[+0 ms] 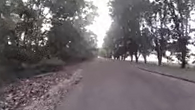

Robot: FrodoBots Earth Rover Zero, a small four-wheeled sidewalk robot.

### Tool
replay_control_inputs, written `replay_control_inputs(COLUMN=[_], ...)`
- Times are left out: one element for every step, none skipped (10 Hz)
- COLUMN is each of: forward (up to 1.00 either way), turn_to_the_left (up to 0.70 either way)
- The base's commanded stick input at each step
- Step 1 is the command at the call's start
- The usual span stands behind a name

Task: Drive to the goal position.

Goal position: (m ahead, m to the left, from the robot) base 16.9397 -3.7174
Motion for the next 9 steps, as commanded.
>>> replay_control_inputs(forward=[0.70, 0.70, 0.70, 0.70, 0.70, 0.70, 0.70, 0.70, 0.70], turn_to_the_left=[0.03, 0.01, 0.01, 0.01, 0.01, 0.01, 0.01, 0.01, 0.01])
